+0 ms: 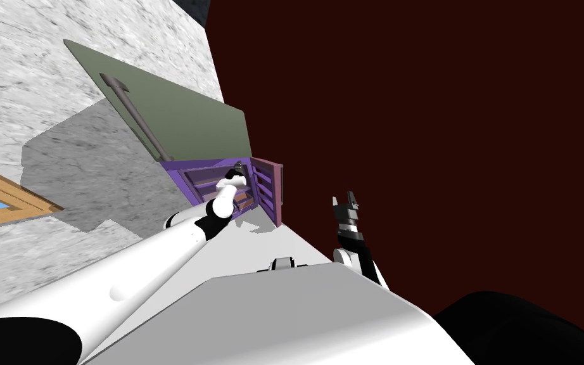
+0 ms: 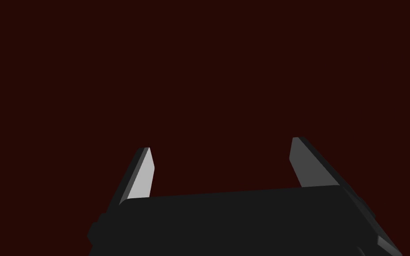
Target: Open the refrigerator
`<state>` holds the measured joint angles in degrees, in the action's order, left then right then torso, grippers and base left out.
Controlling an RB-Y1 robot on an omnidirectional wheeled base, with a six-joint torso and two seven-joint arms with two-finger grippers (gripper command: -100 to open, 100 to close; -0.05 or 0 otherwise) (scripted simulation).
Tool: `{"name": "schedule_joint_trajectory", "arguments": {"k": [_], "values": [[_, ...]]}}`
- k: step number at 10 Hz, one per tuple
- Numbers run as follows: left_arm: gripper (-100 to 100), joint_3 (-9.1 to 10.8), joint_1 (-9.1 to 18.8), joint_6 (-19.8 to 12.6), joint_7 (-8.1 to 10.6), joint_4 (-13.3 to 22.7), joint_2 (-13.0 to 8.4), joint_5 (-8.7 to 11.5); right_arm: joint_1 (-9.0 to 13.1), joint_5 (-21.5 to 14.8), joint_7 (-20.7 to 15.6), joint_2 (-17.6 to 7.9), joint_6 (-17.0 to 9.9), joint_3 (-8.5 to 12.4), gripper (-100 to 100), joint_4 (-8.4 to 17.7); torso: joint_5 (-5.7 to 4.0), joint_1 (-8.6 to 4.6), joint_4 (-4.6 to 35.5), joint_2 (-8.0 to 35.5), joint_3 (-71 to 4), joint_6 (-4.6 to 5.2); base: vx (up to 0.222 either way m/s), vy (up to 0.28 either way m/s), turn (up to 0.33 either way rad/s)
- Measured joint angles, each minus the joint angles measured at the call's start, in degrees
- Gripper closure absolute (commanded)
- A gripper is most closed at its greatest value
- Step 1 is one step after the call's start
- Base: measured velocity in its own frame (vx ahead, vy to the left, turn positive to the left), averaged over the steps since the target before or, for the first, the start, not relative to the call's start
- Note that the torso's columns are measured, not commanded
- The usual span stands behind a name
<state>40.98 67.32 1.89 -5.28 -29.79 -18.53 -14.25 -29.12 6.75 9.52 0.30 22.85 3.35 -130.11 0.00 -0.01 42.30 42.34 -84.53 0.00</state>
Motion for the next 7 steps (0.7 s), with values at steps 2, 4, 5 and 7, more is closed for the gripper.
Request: {"name": "schedule_joint_trajectory", "arguments": {"k": [2,4,5,7], "values": [[-100,-0.16,1.0,-2.0,0.11,-1.0,-0.4,-0.2,0.0,0.0,0.0,0.0,0.0,0.0,0,0.0,0.00,0.01,0.0,-0.1,0.0,0.00,-0.013,0.001,-0.008],[-100,0.99,3.3,-3.7,-0.45,-0.6,-0.9,-1.1,0.0,0.0,0.0,0.0,0.0,0.0,0,0.0,0.01,0.02,0.0,-0.1,0.0,0.00,-0.011,0.002,-0.004],[0,1.02,3.4,-3.9,-0.49,-0.6,-0.9,-1.1,0.0,0.0,0.0,0.0,0.0,0.0,0,0.0,0.01,0.02,0.0,-0.1,-0.1,0.00,0.000,0.000,0.000],[0,1.02,3.3,-3.9,-0.48,-0.6,-0.9,-1.1,0.0,0.0,0.0,0.0,0.0,0.0,0,0.0,0.00,0.01,0.0,-0.1,-0.1,0.00,0.000,0.000,0.000]]}}
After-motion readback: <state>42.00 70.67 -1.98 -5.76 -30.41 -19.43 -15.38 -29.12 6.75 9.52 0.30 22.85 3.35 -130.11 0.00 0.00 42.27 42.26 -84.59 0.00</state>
